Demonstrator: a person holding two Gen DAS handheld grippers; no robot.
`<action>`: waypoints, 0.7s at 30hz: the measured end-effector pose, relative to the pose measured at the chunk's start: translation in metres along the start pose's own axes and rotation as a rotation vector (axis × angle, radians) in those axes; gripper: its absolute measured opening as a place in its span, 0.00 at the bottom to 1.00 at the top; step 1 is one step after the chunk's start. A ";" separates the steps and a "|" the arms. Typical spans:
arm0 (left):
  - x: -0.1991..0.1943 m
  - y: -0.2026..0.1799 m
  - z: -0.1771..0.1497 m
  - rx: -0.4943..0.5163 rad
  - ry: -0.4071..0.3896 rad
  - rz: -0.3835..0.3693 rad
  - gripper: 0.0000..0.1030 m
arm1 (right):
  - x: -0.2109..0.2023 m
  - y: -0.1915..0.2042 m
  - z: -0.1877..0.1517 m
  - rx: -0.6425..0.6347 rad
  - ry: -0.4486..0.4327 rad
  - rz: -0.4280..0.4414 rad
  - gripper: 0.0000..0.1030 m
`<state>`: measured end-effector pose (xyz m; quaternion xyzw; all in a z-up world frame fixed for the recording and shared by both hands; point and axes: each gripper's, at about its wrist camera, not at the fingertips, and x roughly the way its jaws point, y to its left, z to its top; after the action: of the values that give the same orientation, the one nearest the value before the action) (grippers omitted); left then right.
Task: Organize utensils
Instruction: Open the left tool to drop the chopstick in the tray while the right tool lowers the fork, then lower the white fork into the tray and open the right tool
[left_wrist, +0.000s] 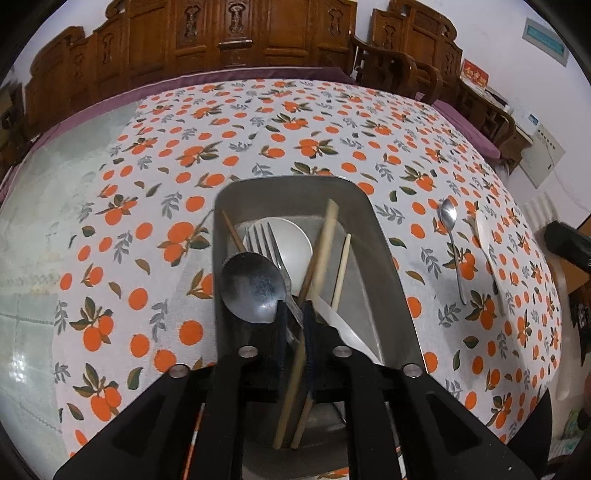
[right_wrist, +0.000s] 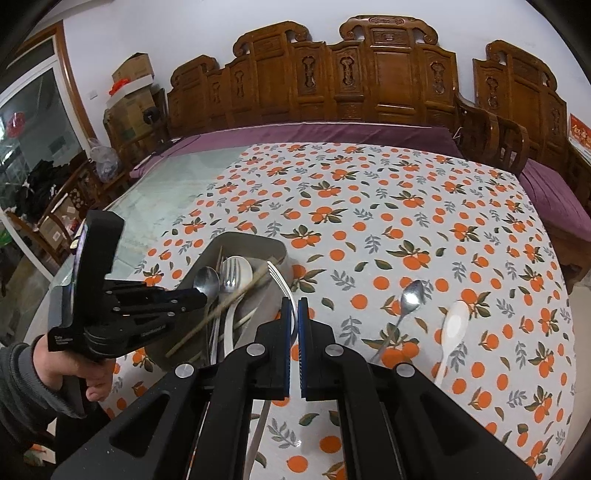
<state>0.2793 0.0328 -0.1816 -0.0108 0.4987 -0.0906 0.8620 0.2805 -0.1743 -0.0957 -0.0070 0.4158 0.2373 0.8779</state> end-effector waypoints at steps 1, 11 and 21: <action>-0.004 0.001 0.000 -0.002 -0.008 0.005 0.16 | 0.003 0.002 0.001 -0.001 0.002 0.005 0.04; -0.044 0.020 -0.011 -0.012 -0.073 0.030 0.26 | 0.032 0.030 0.014 -0.026 0.021 0.054 0.04; -0.071 0.046 -0.021 -0.057 -0.108 0.040 0.35 | 0.067 0.060 0.030 -0.052 0.044 0.091 0.04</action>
<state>0.2331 0.0917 -0.1363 -0.0304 0.4539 -0.0586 0.8886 0.3137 -0.0872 -0.1142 -0.0161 0.4287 0.2872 0.8564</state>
